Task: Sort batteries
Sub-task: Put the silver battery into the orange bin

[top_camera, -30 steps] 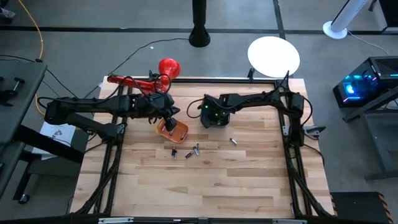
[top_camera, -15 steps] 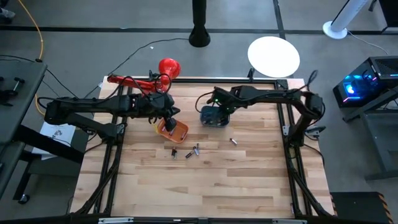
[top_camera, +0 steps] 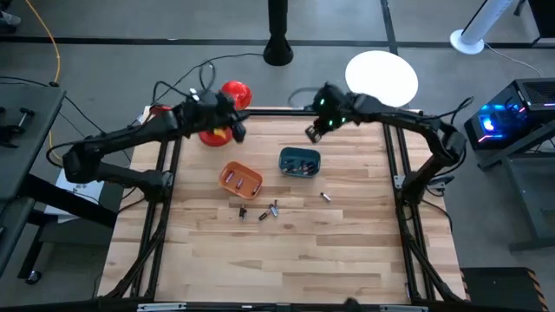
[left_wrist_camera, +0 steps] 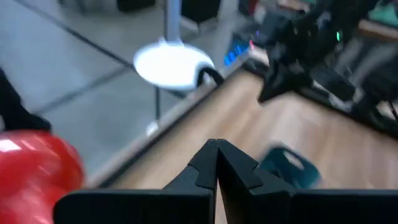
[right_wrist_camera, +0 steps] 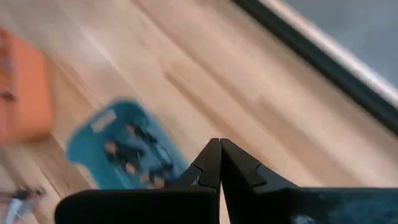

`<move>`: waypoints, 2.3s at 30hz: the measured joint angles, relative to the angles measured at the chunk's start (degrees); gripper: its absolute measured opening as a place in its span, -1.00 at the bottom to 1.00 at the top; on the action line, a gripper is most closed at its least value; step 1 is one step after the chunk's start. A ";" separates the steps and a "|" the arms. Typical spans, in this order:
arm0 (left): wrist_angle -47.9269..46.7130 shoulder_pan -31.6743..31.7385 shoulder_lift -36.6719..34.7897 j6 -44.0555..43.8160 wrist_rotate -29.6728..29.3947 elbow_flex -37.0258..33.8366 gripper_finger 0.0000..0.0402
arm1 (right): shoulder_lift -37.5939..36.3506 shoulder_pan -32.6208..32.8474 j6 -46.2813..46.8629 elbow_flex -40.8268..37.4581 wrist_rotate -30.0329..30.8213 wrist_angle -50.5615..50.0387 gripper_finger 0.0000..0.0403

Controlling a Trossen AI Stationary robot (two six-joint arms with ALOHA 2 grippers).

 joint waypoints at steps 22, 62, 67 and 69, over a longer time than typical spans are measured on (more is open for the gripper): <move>-2.63 12.25 0.42 -14.46 6.22 -0.02 -1.00 | 0.86 -17.22 -8.65 0.00 -29.65 12.48 -1.00; 19.22 -35.25 -22.29 -18.34 -11.45 -29.31 -1.00 | -15.26 43.93 49.08 -26.98 -8.94 -2.80 -1.00; 19.15 -35.58 -22.25 -17.00 -12.41 -29.31 -1.00 | -16.27 41.86 49.25 -26.18 6.12 -2.06 -1.00; 19.22 -35.33 -22.09 -17.51 -12.47 -29.31 -1.00 | -15.00 39.99 48.97 -26.18 7.83 -2.39 -1.00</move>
